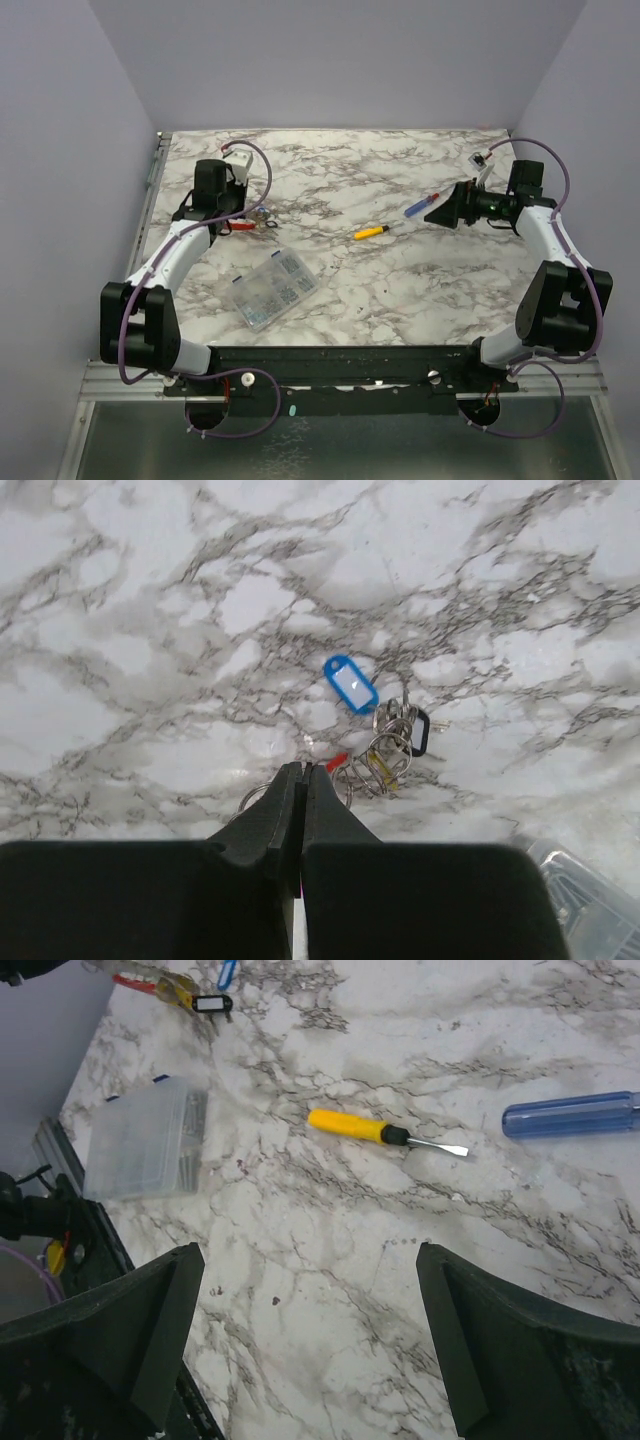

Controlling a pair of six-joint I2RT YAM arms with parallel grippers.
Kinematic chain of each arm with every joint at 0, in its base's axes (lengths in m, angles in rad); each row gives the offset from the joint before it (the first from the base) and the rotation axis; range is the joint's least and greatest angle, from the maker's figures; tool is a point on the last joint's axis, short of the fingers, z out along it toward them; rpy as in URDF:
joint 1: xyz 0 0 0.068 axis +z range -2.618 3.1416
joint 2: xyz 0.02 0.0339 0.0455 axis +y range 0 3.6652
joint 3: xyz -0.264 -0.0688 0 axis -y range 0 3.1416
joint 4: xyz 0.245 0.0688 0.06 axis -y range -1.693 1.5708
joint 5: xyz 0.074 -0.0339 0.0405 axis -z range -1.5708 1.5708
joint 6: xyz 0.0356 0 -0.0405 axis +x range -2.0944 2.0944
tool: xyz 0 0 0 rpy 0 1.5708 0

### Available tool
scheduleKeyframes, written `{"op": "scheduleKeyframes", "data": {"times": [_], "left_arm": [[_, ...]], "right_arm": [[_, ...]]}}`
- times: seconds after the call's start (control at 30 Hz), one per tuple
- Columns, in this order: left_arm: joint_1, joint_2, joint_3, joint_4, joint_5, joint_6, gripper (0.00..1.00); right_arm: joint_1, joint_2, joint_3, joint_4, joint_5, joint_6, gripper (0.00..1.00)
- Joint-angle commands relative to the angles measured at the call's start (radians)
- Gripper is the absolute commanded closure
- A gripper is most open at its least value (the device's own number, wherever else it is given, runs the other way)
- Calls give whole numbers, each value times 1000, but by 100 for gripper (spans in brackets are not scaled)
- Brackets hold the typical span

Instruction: Remove the keys from the keyring

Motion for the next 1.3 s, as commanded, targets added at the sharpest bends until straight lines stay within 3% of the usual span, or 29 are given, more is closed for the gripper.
{"op": "scheduleKeyframes", "data": {"times": [0.0,0.33,0.43,0.57,0.73,0.9,1.27], "left_arm": [[-20,-32,114,40,186,108,100],[-81,11,365,-120,421,212,100],[-96,9,403,-168,544,228,100],[-131,15,447,-232,713,242,100],[-205,3,499,-304,904,230,100],[-277,-23,516,-324,1017,155,100],[-366,-31,593,-327,1049,74,100]], "right_arm": [[-6,-54,-58,163,-176,130,0],[-3,-50,-19,354,-270,252,0],[10,-38,-1,481,-297,375,0],[75,-23,-35,777,-360,604,0],[185,16,-124,1296,-402,987,0],[264,192,-150,2246,-390,1737,0],[432,281,-202,2269,-296,1788,0]]}}
